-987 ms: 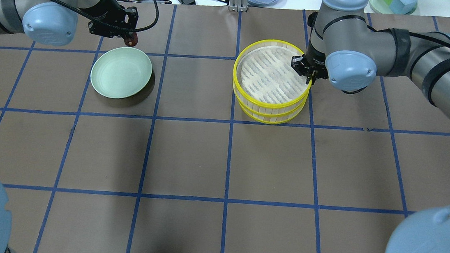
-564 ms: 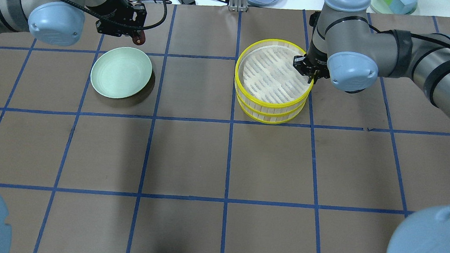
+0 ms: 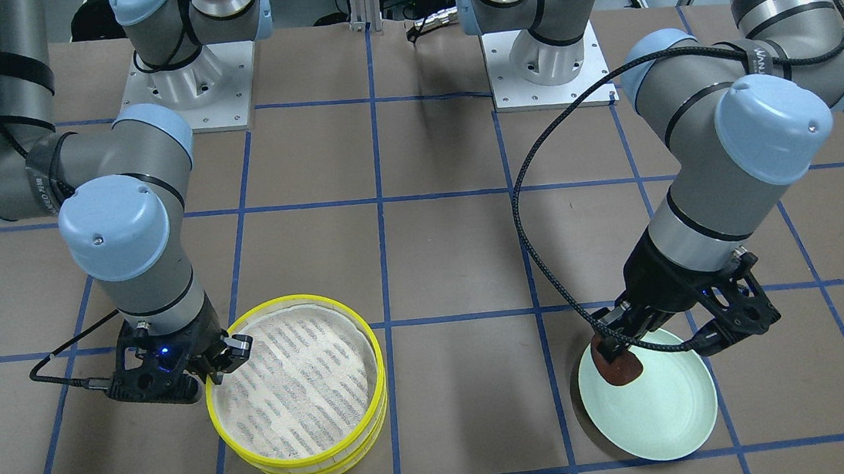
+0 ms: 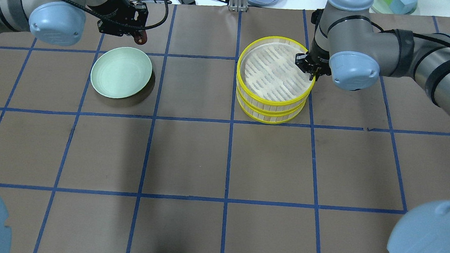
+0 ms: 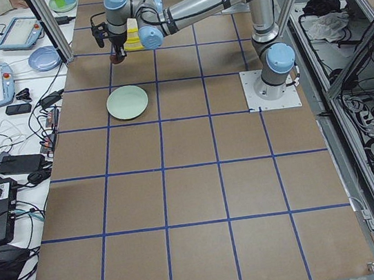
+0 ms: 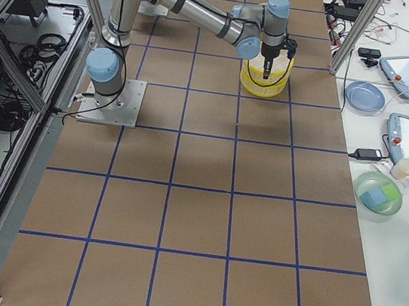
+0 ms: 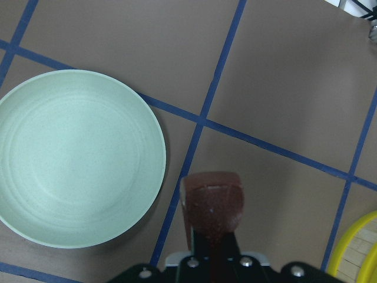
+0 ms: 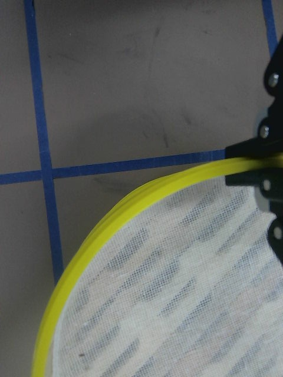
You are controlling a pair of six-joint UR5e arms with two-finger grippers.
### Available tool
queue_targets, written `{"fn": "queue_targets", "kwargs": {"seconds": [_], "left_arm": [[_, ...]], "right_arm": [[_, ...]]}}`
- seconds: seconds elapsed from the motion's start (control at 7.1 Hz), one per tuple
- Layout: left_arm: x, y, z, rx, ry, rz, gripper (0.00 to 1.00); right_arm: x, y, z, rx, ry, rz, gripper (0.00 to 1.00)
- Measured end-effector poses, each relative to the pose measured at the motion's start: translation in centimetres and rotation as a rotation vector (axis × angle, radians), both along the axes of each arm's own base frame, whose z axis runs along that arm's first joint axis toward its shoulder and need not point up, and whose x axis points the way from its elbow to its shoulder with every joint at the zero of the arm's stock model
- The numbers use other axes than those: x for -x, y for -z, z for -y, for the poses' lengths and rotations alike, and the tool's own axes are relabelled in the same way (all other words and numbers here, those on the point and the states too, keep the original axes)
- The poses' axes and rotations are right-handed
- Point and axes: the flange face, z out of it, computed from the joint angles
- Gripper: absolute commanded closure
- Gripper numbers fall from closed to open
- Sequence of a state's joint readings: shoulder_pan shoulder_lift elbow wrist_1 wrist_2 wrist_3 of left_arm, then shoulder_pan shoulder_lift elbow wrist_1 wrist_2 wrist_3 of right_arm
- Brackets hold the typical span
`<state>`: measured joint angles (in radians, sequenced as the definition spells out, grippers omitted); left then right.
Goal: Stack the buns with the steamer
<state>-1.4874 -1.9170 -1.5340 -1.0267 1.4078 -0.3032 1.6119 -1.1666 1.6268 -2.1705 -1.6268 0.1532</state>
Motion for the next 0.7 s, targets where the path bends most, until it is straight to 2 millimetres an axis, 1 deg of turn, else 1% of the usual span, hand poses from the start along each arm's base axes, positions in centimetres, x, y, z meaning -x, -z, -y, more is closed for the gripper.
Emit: {"fn": "queue_targets", "kwargs": {"seconds": [0.7], "left_arm": [[0.1,0.06,0.02,0.0,0.003,-0.007,1.0]], "right_arm": [[0.41,0.59,0.14,-0.007,0.01,0.025,1.0]]}}
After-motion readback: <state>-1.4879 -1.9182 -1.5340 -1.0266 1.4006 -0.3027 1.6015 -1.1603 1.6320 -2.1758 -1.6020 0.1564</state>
